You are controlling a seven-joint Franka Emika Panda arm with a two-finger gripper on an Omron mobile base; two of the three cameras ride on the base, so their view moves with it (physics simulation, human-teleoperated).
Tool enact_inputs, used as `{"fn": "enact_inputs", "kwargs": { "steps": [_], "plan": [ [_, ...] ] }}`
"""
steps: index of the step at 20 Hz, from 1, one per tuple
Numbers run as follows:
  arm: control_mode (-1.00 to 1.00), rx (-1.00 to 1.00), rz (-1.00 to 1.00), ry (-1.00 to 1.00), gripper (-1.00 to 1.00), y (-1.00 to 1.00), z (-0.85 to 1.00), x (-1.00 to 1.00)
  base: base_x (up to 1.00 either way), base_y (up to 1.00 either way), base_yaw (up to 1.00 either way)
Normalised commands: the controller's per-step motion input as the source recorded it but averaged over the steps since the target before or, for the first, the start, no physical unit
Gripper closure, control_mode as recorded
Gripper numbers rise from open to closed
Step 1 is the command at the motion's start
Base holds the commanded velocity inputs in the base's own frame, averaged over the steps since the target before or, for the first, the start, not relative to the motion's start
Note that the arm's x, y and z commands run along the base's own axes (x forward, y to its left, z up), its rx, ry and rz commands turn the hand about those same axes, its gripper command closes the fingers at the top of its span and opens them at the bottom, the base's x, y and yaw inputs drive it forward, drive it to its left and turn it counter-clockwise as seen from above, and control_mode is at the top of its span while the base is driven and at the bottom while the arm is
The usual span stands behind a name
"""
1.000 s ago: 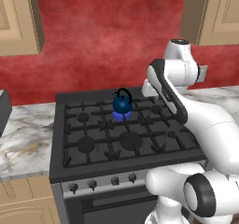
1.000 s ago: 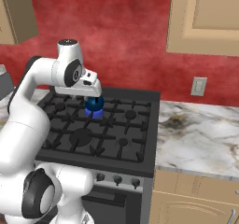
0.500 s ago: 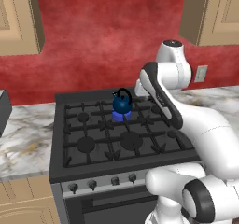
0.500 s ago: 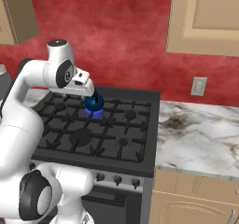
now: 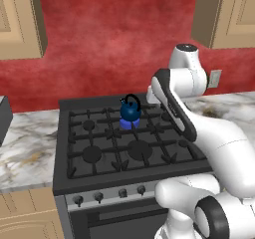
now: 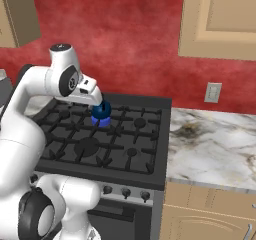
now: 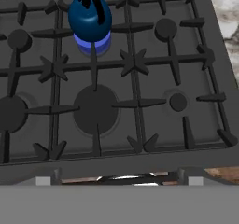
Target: Lower the heat of the kettle.
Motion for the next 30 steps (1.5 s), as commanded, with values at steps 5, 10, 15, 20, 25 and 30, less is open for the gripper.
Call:
{"fn": "enact_inputs", "kwargs": {
  "steps": [5,10,15,20,25,30],
  "plan": [
    [-1.00,0.00,-0.06,-0.01,-1.00,-0.36,0.00,-0.19,0.00,0.00,0.00],
    [-1.00,0.00,-0.02,0.00,-1.00,-0.12,0.00,-0.16,0.00,0.00,0.00],
    [-1.00,0.00,0.00,0.00,-1.00,-0.02,0.00,-0.10,0.00,0.00,0.00],
    [-1.00,0.00,0.00,0.00,-1.00,0.00,0.00,-0.01,0.00,0.00,0.00],
    [-1.00,0.00,0.00,-0.03,-1.00,0.10,-0.01,-0.12,0.00,0.00,0.00],
    [1.00,0.00,0.00,-0.01,-1.00,0.08,-0.02,-0.04,-0.19,0.53,-0.02]
  ]
}}
